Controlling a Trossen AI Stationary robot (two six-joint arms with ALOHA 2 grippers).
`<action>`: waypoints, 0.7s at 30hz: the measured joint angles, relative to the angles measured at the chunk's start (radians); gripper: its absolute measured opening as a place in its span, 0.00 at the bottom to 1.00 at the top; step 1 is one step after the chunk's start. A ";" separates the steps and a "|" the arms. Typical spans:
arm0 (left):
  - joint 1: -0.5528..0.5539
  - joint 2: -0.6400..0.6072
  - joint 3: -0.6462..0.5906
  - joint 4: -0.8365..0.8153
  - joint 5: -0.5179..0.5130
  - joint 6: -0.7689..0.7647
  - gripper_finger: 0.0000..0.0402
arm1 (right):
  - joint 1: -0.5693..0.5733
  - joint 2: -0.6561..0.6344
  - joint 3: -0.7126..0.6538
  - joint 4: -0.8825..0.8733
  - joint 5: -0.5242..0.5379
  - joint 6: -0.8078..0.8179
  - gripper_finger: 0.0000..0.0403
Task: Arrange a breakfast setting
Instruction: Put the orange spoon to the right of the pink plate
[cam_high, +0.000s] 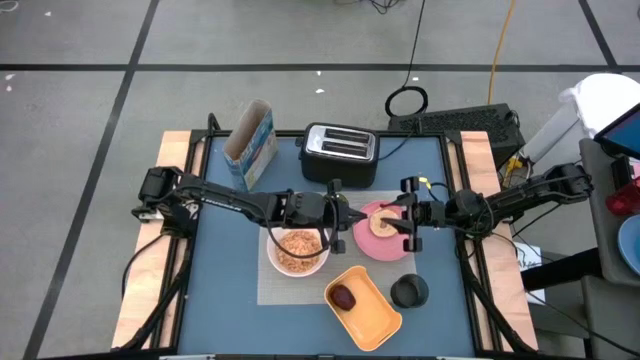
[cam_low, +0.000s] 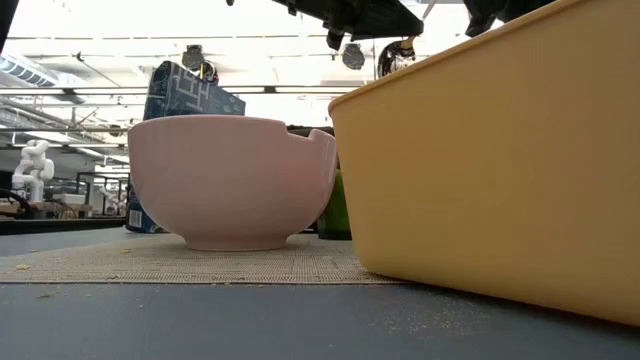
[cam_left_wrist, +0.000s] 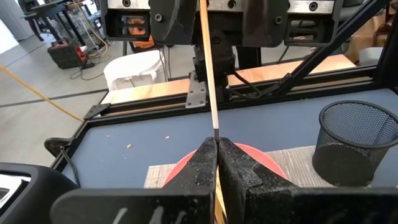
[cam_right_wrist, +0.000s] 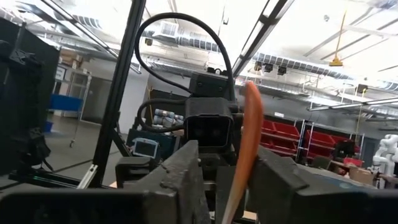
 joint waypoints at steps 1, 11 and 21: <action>0.000 0.000 0.000 0.000 0.000 0.000 0.02 | 0.000 0.000 0.000 0.000 0.000 0.001 0.32; 0.000 -0.001 0.000 0.002 -0.001 0.000 0.02 | 0.000 -0.027 0.000 -0.048 0.000 0.115 0.50; -0.005 -0.002 0.000 -0.004 0.000 -0.015 0.02 | 0.000 -0.190 0.000 -0.270 0.002 0.139 0.54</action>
